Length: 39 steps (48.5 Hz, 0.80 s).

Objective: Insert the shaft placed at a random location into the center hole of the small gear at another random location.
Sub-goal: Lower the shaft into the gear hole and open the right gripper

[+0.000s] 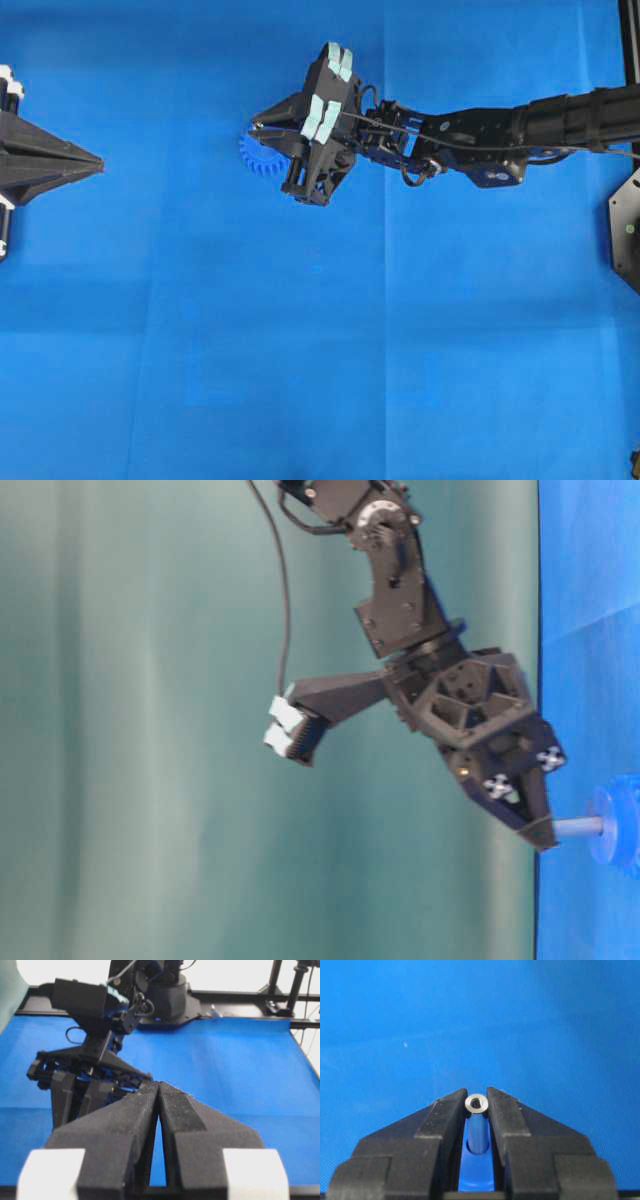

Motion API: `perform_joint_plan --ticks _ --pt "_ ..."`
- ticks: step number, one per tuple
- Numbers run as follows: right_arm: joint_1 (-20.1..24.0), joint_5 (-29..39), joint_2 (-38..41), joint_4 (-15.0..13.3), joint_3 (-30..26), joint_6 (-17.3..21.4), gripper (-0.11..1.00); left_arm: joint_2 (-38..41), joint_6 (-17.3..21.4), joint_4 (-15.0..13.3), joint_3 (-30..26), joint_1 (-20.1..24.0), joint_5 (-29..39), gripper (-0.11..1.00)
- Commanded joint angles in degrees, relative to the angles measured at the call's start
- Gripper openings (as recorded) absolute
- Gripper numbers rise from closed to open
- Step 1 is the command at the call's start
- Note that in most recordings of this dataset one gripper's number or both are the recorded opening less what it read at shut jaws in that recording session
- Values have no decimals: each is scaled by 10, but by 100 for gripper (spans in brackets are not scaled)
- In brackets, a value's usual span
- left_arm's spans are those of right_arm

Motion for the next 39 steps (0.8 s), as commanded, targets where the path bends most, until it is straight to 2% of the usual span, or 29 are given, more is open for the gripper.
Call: perform_joint_plan --ticks 1,13,39 --pt "1 -8 -6 9 -10 0 4 4 0 0 -5 1 -4 0" --pt "1 -18 7 22 -5 0 4 4 0 0 -4 1 -4 0" --pt "4 -10 21 23 -5 0 4 3 0 -1 -4 1 -4 0"
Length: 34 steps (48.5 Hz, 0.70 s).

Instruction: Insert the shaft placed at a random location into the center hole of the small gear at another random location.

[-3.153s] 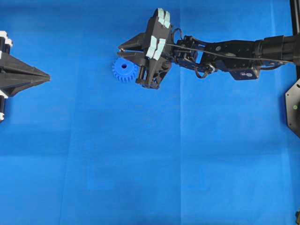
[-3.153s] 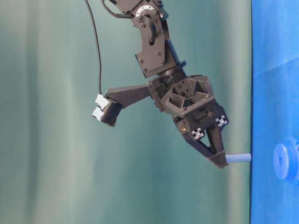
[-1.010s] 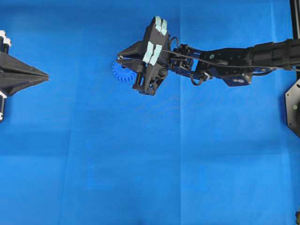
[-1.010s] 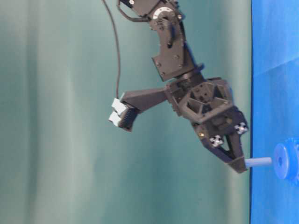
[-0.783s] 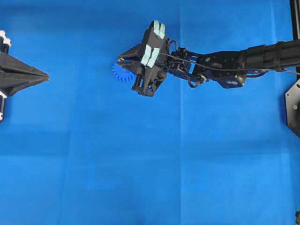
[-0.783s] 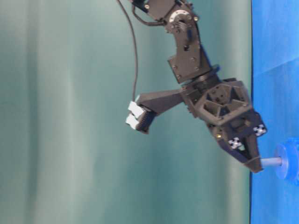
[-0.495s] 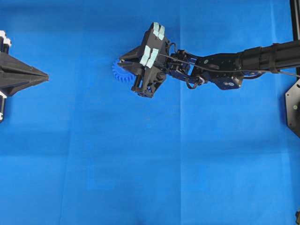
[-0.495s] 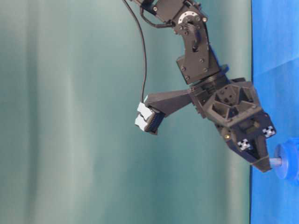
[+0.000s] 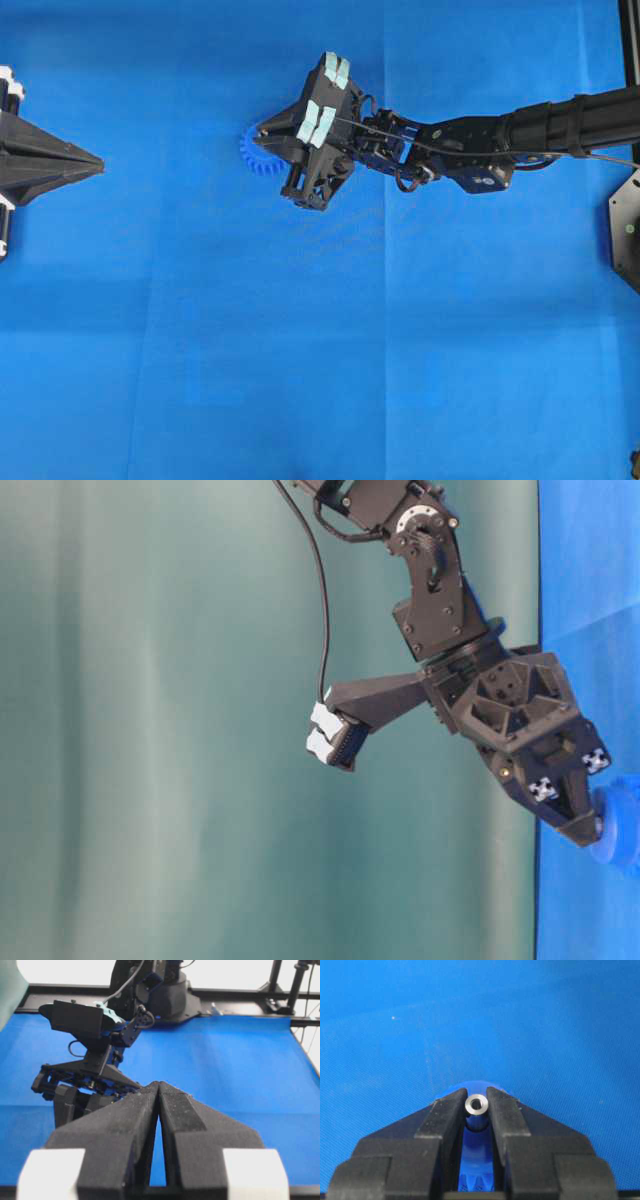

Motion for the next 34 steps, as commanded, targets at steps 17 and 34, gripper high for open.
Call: perform_joint_plan --ticks 17,34 --pt "2 7 -2 -2 -7 -3 6 3 -1 -1 -6 1 -4 0" --pt "4 8 -17 -1 -5 -6 86 4 -1 -1 -6 1 -4 0"
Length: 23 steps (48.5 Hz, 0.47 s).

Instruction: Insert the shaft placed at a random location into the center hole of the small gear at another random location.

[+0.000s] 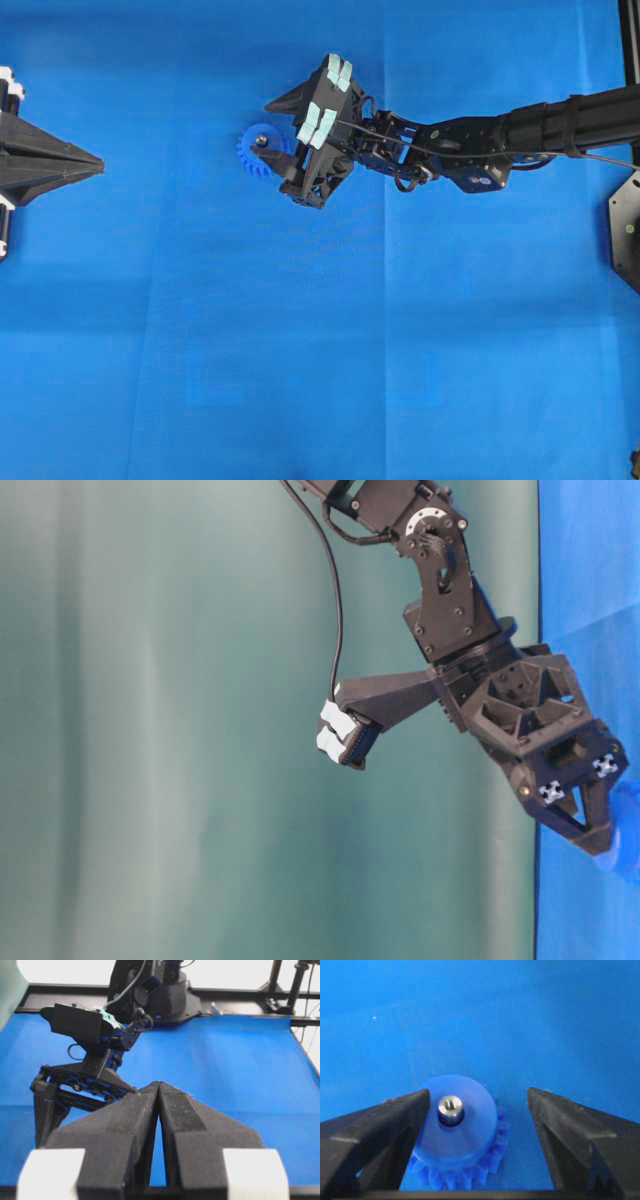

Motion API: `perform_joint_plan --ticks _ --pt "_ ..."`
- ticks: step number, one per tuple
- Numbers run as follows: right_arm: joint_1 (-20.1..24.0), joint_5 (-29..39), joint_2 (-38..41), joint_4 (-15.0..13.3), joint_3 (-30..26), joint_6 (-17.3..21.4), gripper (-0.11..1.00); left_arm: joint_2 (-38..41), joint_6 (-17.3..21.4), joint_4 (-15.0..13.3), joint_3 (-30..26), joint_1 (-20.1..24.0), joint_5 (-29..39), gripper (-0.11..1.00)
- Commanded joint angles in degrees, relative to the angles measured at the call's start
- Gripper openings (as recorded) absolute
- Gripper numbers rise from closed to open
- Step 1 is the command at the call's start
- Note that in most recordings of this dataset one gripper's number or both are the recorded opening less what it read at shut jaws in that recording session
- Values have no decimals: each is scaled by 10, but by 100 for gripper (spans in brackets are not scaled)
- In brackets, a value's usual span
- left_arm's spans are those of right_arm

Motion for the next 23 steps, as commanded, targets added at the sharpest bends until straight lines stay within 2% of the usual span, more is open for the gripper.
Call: perform_joint_plan --ticks 1,9,23 --pt "4 -1 -26 -2 -4 -4 86 3 -1 0 -6 0 -3 0" --pt "4 -1 -59 -2 4 -6 78 3 -1 0 -6 0 -2 0" --pt "4 12 -131 -4 26 -22 78 3 -1 -1 -7 0 -4 0"
